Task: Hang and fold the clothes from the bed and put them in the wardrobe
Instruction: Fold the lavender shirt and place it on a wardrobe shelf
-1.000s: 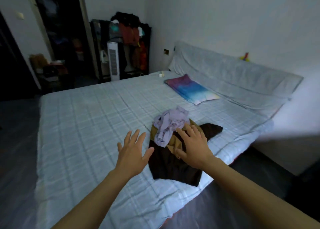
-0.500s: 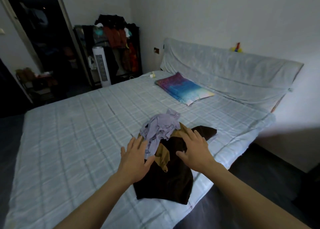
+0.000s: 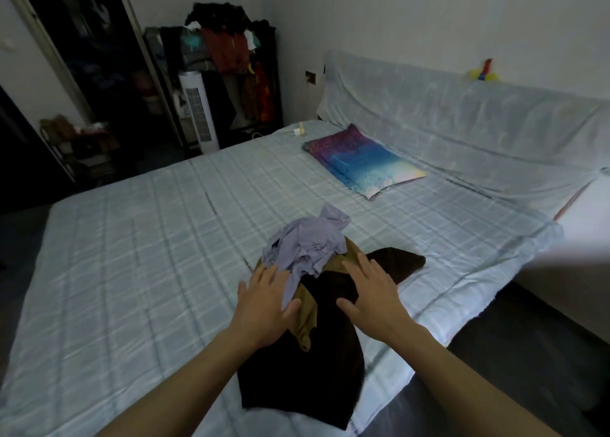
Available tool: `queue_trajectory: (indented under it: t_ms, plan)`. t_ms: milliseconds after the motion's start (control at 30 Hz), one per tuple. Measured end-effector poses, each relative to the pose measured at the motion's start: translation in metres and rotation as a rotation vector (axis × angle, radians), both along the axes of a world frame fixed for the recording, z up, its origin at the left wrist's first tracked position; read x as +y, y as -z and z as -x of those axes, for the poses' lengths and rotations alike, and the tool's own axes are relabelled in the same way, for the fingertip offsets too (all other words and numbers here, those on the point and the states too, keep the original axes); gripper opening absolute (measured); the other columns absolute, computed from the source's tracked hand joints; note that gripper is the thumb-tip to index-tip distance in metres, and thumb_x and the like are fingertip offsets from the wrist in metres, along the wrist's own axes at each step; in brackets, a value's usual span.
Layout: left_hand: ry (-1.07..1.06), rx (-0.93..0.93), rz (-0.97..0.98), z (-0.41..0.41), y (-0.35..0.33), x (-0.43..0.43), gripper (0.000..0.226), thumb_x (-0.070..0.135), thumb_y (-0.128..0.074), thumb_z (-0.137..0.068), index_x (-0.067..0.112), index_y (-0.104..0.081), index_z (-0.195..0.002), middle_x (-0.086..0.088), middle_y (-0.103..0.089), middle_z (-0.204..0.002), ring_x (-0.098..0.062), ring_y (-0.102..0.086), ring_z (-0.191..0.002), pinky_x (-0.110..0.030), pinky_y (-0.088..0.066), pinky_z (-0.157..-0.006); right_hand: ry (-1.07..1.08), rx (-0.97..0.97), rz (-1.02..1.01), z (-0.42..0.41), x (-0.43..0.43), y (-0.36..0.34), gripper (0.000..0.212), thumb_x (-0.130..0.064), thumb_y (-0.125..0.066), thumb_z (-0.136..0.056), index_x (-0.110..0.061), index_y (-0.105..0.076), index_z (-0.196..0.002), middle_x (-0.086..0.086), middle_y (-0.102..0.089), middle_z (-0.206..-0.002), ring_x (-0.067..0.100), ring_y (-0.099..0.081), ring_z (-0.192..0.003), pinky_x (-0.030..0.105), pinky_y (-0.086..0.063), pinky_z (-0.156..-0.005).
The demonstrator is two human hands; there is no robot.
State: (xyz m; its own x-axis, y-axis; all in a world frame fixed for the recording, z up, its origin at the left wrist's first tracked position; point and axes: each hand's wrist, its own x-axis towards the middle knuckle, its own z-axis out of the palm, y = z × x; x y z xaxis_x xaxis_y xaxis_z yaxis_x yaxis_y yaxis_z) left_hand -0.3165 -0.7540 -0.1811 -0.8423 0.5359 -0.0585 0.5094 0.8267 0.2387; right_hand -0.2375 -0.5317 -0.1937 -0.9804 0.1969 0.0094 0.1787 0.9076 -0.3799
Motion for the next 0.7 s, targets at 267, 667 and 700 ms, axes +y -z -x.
queue_trajectory:
  t_ms: [267, 667, 700]
  plan:
    - [-0.040, -0.008, -0.217, 0.091, 0.025, 0.038, 0.093, 0.072, -0.019, -0.074, 0.015, -0.045, -0.142, -0.009, -0.045, -0.145, -0.031, -0.037, -0.138, -0.045, -0.034, -0.111, -0.040, -0.081, -0.138, 0.081, 0.027, 0.001, 0.083, -0.059, -0.050, -0.087, -0.028, -0.014, -0.156, 0.007, -0.010, -0.164, 0.032, -0.012, -0.149, 0.050, -0.019, -0.119]
    - [-0.091, -0.092, -0.134, 0.193, 0.071, 0.046, 0.088, 0.073, -0.018, -0.080, 0.019, -0.041, -0.146, -0.005, -0.041, -0.149, -0.028, -0.036, -0.137, -0.057, -0.037, -0.105, -0.129, -0.109, -0.041, 0.197, 0.041, 0.040, 0.078, -0.055, -0.050, -0.092, -0.020, -0.021, -0.156, 0.011, -0.015, -0.163, 0.031, -0.017, -0.149, 0.047, -0.022, -0.119]
    - [-0.099, -0.090, -0.113, 0.201, 0.076, 0.049, 0.085, 0.072, -0.020, -0.082, 0.019, -0.041, -0.145, -0.005, -0.041, -0.149, -0.029, -0.036, -0.137, -0.057, -0.037, -0.105, -0.137, -0.101, -0.029, 0.208, 0.044, 0.045, 0.078, -0.059, -0.046, -0.090, -0.020, -0.024, -0.155, 0.012, -0.018, -0.162, 0.032, -0.020, -0.148, 0.048, -0.025, -0.117]
